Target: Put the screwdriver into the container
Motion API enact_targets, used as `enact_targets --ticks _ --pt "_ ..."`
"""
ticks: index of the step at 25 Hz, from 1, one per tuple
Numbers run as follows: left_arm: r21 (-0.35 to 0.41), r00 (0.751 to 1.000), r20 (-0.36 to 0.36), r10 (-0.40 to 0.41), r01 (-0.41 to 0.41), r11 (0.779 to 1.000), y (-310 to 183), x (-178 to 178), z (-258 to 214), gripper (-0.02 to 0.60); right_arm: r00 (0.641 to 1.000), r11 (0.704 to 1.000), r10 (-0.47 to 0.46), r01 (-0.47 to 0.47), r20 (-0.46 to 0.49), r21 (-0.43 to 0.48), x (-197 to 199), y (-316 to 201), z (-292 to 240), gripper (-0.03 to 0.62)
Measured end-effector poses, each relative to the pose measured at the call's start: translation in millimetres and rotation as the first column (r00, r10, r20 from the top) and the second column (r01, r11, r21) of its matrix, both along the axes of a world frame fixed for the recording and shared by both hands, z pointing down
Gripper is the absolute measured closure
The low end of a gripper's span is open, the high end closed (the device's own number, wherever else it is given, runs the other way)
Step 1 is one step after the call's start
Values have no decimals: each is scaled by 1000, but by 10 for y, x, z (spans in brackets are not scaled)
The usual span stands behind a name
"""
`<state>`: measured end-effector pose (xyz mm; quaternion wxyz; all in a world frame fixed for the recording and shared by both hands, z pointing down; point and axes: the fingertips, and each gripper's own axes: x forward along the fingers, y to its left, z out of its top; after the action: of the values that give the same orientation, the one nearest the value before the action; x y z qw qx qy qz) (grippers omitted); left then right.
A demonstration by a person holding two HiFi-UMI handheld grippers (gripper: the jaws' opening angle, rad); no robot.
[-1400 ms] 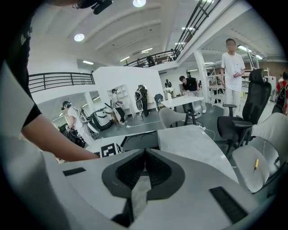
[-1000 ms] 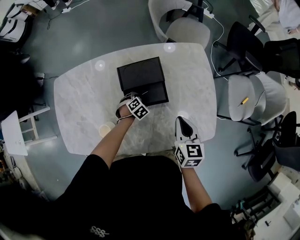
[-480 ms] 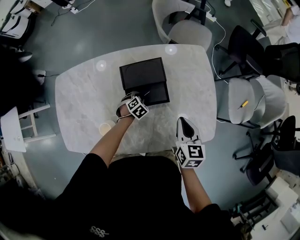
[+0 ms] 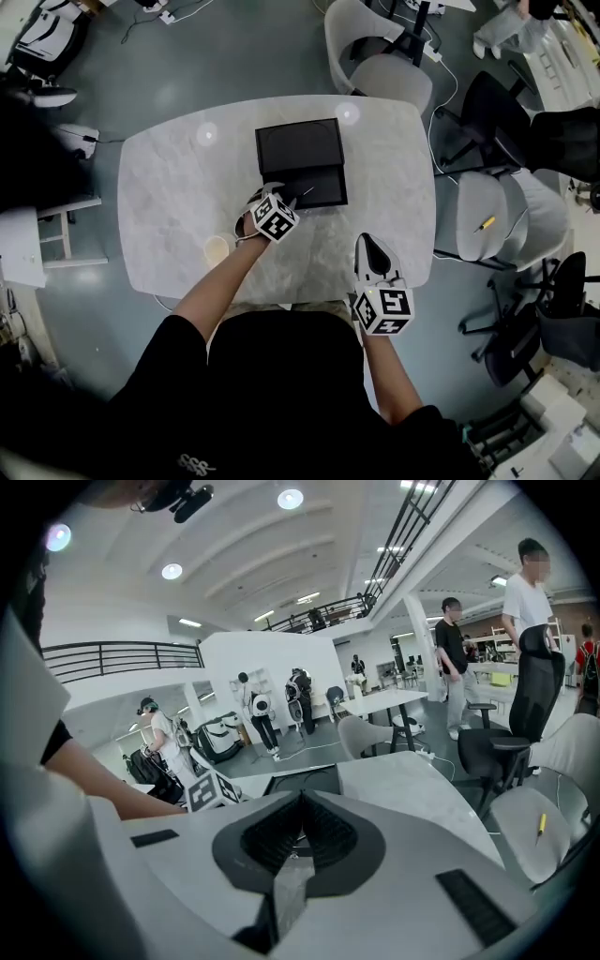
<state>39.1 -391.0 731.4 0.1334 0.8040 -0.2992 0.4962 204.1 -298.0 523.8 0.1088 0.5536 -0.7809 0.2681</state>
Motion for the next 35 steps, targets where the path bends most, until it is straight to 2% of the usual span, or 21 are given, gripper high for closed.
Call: enact_targets --ticks 3,6,8,11,14,16,17,18,20,22,27,35 --pt "23 979 -169 -115 121 992 83 42 -497 422 1000 1000 20 -20 4 10 42 23 -67 582" --pt "71 937 -308 -164 194 978 266 6 -1018 422 1000 999 16 -15 -9 32 39 26 -166 582" --pt "91 900 -391 -191 245 965 444 -72 -1367 422 1000 999 1 0 -20 52 -11 41 -249 582" --pt "99 826 -510 -239 332 938 750 -244 -1845 422 1000 996 -23 25 -14 83 -151 84 -389 582" --pt "87 730 -626 -276 417 905 1063 -402 -2247 424 999 991 -50 48 16 123 -362 169 -538 582" --pt "96 672 -689 -272 457 884 1260 -489 -2509 439 997 987 -68 63 24 149 -534 261 -633 582" --pt "116 654 -712 -257 470 875 1357 -536 -2637 456 997 984 -77 73 17 161 -626 315 -683 582" --pt "144 647 -726 -236 478 866 1452 -593 -2758 473 996 981 -87 85 4 176 -724 371 -741 582" --pt "204 651 -733 -196 486 850 1641 -743 -2948 515 994 971 -105 108 -26 211 -927 487 -879 582" --pt "234 655 -734 -178 490 840 1836 -915 -3047 542 992 963 -118 125 -44 240 -1112 625 -1001 582" --pt "245 638 -753 -160 498 832 2404 -1279 -3110 565 989 954 -124 143 -86 262 -1482 1213 -1113 583" --pt "277 636 -759 -137 506 817 3375 -1822 -3291 565 989 960 -117 135 -86 247 -2111 2268 -1166 583"
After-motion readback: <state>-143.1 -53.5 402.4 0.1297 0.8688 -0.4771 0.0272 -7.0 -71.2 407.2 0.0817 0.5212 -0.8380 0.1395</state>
